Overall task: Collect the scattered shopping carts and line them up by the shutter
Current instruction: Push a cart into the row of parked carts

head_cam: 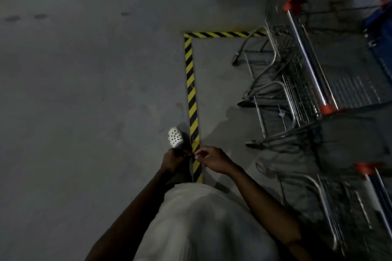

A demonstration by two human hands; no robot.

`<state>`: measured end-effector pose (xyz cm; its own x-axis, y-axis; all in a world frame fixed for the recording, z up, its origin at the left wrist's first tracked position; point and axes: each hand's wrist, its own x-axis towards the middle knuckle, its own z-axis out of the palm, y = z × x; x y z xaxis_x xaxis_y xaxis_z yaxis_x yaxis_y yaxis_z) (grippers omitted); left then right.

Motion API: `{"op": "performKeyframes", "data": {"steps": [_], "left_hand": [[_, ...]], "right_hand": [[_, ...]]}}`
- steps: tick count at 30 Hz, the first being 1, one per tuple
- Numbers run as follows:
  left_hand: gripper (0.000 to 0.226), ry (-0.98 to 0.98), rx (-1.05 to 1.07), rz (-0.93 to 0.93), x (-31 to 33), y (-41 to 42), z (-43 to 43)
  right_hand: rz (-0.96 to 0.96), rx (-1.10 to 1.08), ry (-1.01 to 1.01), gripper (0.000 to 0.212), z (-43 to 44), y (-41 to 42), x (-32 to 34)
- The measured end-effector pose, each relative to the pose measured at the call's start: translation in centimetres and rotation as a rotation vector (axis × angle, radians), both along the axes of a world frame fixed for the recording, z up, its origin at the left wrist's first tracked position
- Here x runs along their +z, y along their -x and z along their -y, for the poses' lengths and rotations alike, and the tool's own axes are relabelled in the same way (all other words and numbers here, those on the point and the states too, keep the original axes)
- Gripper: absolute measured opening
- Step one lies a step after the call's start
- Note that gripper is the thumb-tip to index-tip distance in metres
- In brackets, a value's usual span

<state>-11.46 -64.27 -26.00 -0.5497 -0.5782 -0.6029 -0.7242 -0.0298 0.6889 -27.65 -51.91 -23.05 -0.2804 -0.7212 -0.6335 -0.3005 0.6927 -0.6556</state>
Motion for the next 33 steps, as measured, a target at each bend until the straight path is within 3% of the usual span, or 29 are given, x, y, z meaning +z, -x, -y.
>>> {"op": "performKeyframes", "data": {"steps": [3,6,9,17,21,24,28,33], "left_hand": [[0.007,-0.002,0.051,-0.023,-1.6,5.8,8.1],[0.008,-0.056,0.112,-0.084,0.9,12.5,16.4],[0.013,-0.001,0.119,-0.130,3.6,19.0,24.3],[0.008,-0.097,-0.104,-0.152,5.7,32.7,33.2],[0.018,-0.189,-0.418,-0.013,3.5,38.2,36.1],[0.019,-0.068,-0.578,-0.060,3.8,44.8,40.9],[0.021,0.080,-0.612,-0.173,6.8,56.3,47.5],[0.023,0.342,-0.738,-0.388,11.0,71.8,51.5]], "right_hand": [[-0.009,-0.075,-0.013,0.014,6.1,6.5,-1.1],[-0.076,-0.218,0.014,0.020,12.3,13.0,-0.8],[-0.102,-0.401,0.099,0.009,18.1,18.2,0.7],[0.019,-0.620,0.187,0.012,26.5,27.7,1.7],[0.026,-0.747,0.231,0.006,30.7,34.4,1.0],[0.036,-0.808,0.226,0.003,34.9,40.3,0.4],[0.079,-0.810,0.259,0.006,40.3,49.6,1.6],[-0.258,-0.887,0.414,0.008,44.8,60.3,7.6]]}}
